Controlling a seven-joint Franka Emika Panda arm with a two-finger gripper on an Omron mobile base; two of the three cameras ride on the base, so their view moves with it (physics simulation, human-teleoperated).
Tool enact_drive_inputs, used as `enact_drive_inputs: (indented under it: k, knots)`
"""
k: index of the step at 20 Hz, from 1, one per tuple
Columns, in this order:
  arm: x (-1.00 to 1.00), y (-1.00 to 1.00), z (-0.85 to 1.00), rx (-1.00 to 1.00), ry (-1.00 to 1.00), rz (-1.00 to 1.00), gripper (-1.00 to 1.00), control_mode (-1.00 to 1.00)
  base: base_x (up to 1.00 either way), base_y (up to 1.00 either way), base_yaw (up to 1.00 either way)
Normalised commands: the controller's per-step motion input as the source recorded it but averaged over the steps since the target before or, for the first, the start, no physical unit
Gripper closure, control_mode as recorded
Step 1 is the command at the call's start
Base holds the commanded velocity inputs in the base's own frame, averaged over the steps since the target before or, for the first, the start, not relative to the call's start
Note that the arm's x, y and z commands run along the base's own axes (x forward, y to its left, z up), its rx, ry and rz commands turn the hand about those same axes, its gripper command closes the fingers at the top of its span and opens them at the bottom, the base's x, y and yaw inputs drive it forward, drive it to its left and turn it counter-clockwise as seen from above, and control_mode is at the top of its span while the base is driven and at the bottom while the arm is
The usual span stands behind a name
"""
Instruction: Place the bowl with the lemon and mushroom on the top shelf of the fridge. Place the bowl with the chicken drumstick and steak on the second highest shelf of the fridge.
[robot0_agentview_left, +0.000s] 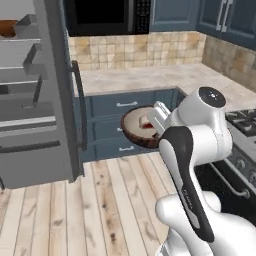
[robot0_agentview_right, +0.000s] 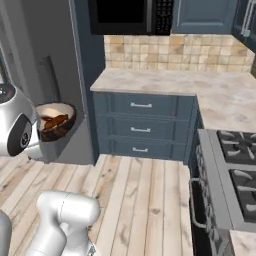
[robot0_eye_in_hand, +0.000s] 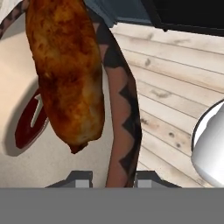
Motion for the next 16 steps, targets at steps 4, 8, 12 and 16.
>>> enact_drive_inputs:
  k: [4,8,12,16]
  knots:
    - [0.0,0.0,0.0,0.0,0.0,0.0,1.0,1.0,0.11,1.0,0.19]
    - [0.0,0.0,0.0,0.0,0.0,0.0,1.0,1.0,0.17,1.0,0.16]
    - [0.0,0.0,0.0,0.0,0.0,0.0,1.0,1.0,0.54,1.0,0.17]
    - [0.0,0.0,0.0,0.0,0.0,0.0,1.0,1.0,0.96,1.0,0.06]
